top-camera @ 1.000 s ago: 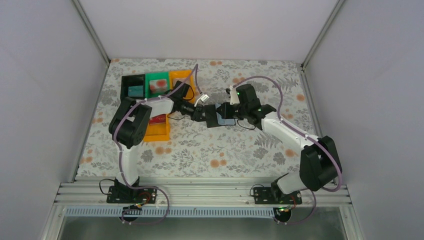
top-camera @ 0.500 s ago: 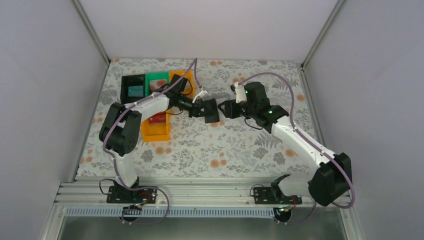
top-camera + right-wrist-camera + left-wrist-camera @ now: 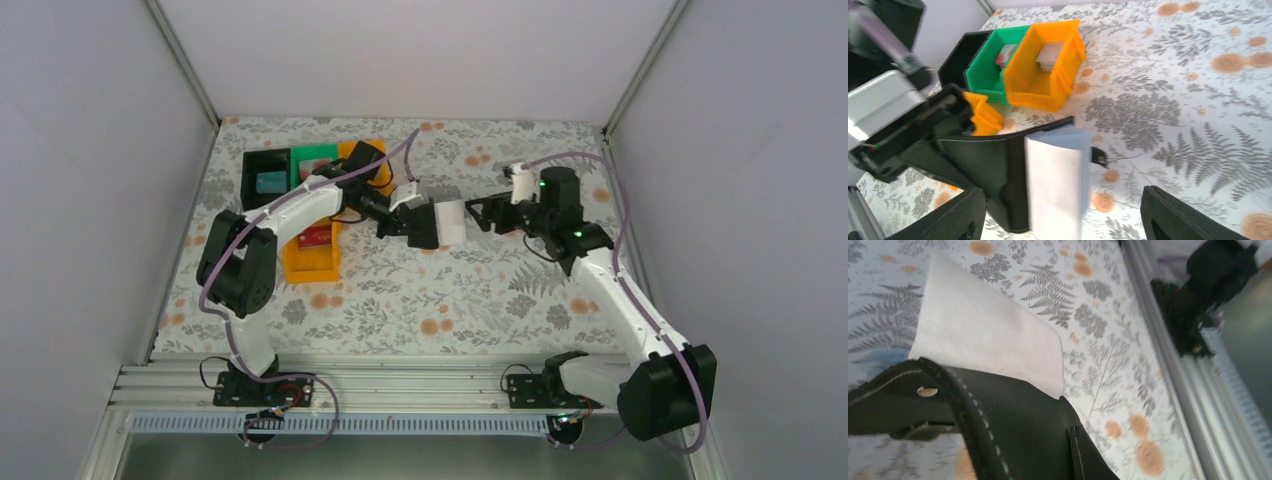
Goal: Take the credit cards out of the card holder
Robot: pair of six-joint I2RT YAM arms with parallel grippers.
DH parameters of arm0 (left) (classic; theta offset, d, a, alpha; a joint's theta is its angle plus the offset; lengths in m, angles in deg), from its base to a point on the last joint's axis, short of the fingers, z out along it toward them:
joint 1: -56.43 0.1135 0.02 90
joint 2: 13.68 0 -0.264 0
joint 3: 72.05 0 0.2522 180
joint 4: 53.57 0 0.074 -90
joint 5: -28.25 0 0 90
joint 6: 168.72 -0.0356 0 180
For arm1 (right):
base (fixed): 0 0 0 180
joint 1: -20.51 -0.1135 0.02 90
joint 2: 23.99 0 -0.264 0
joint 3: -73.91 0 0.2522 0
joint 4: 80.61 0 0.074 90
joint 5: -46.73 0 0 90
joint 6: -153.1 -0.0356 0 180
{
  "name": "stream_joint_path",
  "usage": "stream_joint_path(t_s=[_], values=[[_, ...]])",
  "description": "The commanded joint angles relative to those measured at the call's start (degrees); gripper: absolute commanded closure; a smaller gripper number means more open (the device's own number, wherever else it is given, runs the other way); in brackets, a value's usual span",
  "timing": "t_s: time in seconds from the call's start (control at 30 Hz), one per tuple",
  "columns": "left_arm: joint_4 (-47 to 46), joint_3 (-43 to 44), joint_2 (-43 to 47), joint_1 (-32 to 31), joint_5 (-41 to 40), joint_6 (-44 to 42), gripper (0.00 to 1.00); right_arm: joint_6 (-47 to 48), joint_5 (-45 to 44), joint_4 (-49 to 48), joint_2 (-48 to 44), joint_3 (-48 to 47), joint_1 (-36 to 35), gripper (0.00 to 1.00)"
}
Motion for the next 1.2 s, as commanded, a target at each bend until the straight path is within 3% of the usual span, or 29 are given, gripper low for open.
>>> stream_joint_path(t_s=[0.0, 0.07, 0.13, 0.33, 0.43, 0.6, 0.8, 0.9, 1.03, 1.17], values=[[12.59, 8.11, 5.68, -1.89, -10.10, -18.81, 0.98, 1.34, 16.23, -6.52, -3.39, 2.60, 9.38, 0.19], [17.08, 11.22, 8.17, -1.90, -15.02, -21.67, 0.98, 2.15, 21.21, -7.42, -5.92, 2.04, 11.83, 0.13], [22.75, 13.62, 11.14, -2.26, -18.42, -24.77, 0.98, 3.58, 22.63, -6.72, -8.43, 0.48, 12.52, 0.01], [37.65, 23.84, 20.24, -3.56, -21.56, -31.01, 0.98, 7.25, 28.67, -4.61, -14.62, -2.41, 12.51, 0.01], [39.35, 25.88, 26.56, -3.83, -21.20, -33.44, 0.98, 9.26, 34.62, -3.43, -16.54, -4.08, 11.77, 0.01], [36.16, 30.68, 30.18, -4.19, -19.58, -21.78, 0.98, 7.96, 38.63, -9.25, -20.97, -3.60, 6.43, 0.01], [31.24, 27.86, 32.29, -5.10, -17.15, -12.04, 0.98, 5.18, 34.78, -13.46, -22.44, -3.79, -1.42, 0.01], [26.30, 26.47, 32.33, -5.24, -19.05, -2.17, 0.98, 4.39, 32.15, -14.34, -22.82, -4.32, -4.62, 0.01], [22.40, 25.89, 31.71, -5.18, -21.44, 8.33, 0.98, 1.68, 24.58, -15.57, -22.80, -2.88, -8.81, 0.01], [20.92, 25.63, 29.85, -5.00, -20.28, 15.48, 0.98, 2.67, 9.30, -16.23, -21.49, -1.81, -15.74, 0.01]])
